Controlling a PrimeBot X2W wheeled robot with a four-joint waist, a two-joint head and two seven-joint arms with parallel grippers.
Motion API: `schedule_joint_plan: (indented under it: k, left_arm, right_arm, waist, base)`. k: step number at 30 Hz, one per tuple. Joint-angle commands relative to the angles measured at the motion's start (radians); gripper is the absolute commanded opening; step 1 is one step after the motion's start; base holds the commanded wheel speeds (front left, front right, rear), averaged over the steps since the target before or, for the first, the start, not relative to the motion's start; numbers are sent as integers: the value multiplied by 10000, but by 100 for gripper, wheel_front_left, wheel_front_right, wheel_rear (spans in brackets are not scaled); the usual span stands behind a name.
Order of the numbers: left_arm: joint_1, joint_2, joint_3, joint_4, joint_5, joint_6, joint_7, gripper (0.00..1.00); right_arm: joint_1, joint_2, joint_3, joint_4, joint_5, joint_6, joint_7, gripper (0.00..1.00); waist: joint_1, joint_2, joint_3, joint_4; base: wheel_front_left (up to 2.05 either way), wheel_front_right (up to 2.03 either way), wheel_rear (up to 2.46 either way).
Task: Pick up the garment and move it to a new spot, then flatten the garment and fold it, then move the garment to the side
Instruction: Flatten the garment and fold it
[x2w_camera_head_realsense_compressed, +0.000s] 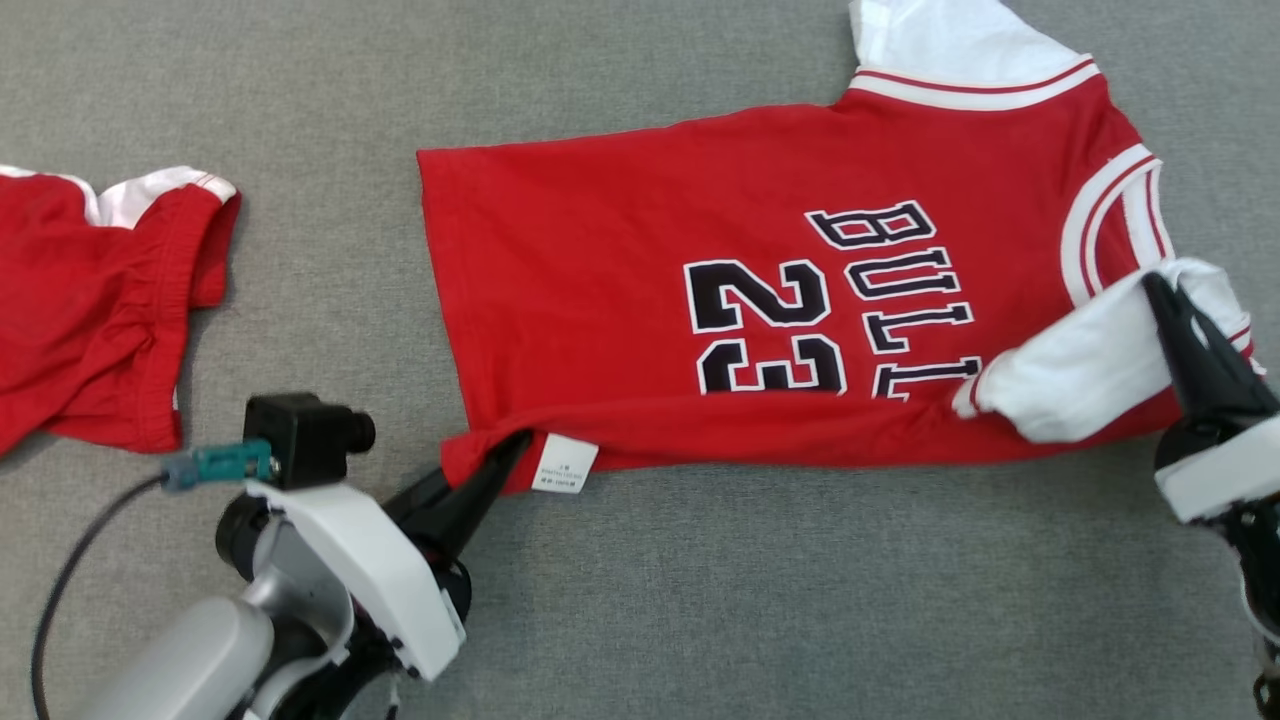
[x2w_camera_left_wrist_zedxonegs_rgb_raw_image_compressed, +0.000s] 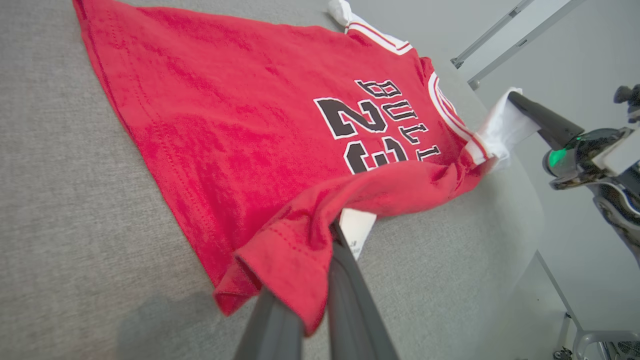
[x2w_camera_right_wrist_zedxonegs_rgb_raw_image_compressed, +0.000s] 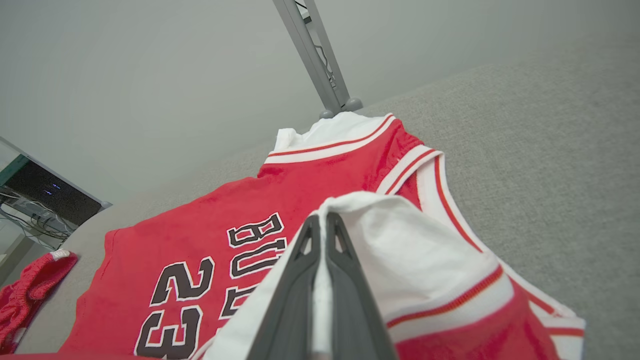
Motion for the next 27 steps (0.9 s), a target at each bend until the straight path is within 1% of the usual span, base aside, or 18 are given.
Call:
schedule_joint_plan:
  k: [1, 5, 8, 9, 10, 11, 12, 14, 17, 20, 23, 25, 27]
  left_arm:
    - [-366, 97, -27, 173, -47, -137, 256, 0]
    - [-1059, 252, 39, 730, -394, -391, 951, 0]
    - [-1369, 193, -11, 1155, -640, -570, 1350, 0]
    - [-1489, 179, -40, 1295, -664, -627, 1445, 16]
    - [-1591, 151, -29, 1460, -700, -653, 1525, 46]
    - [-1671, 126, -63, 1600, -714, -691, 1562, 100]
    - [-1736, 103, -114, 1714, -705, -755, 1633, 100]
    - [-1817, 86, -115, 1909, -590, -852, 1518, 100]
    - [-1688, 212, 123, 1904, -535, -984, 1075, 100]
    - [-1103, 451, 553, 1616, -565, -864, 408, 100]
    - [-419, 544, 792, 1317, -774, -682, -20, 100]
    - [-96, 481, 761, 1269, -843, -582, -145, 100]
    - [85, 307, 593, 1250, -886, -612, -163, 100]
  right_arm:
    - [-327, -89, -122, 162, -50, 5, 152, 0]
    - [-1187, -163, -323, 680, -384, 5, 448, 0]
    - [-1693, -146, -232, 1143, -631, 5, 695, 0]
    - [-1837, -167, -184, 1286, -758, 5, 772, 0]
    - [-1968, -178, -108, 1451, -912, 5, 800, 27]
    - [-2063, -211, 22, 1567, -1071, 5, 795, 98]
    - [-2105, -255, 128, 1706, -1200, 5, 851, 100]
    - [-2106, -380, 339, 1799, -1446, 5, 728, 100]
    - [-1687, -609, 528, 1554, -1555, 4, 518, 100]
    - [-937, -939, 552, 996, -1604, 4, 416, 100]
    - [8, -1222, 357, 414, -1652, 4, 612, 100]
    - [481, -1391, 189, 86, -1778, 5, 780, 100]
    - [756, -1399, -21, -123, -1861, 5, 933, 100]
  waist:
    - [0, 0, 105, 131]
    - [0, 0, 238, 196]
    - [0, 0, 320, 184]
    - [0, 0, 342, 180]
    - [0, 0, 356, 174]
    - [0, 0, 365, 167]
    - [0, 0, 369, 163]
    - [0, 0, 345, 159]
    - [0, 0, 236, 136]
    - [0, 0, 43, 65]
    - [0, 0, -64, 61]
    - [0, 0, -18, 85]
    - [0, 0, 63, 97]
  base:
    - [0, 0, 0]
    - [0, 0, 0]
    - [0, 0, 0]
    - [0, 0, 0]
    - [0, 0, 0]
    - [0, 0, 0]
    - [0, 0, 0]
    - [0, 0, 0]
    - [0, 0, 0]
    - [0, 0, 0]
    - [0, 0, 0]
    - [0, 0, 0]
    - [0, 0, 0]
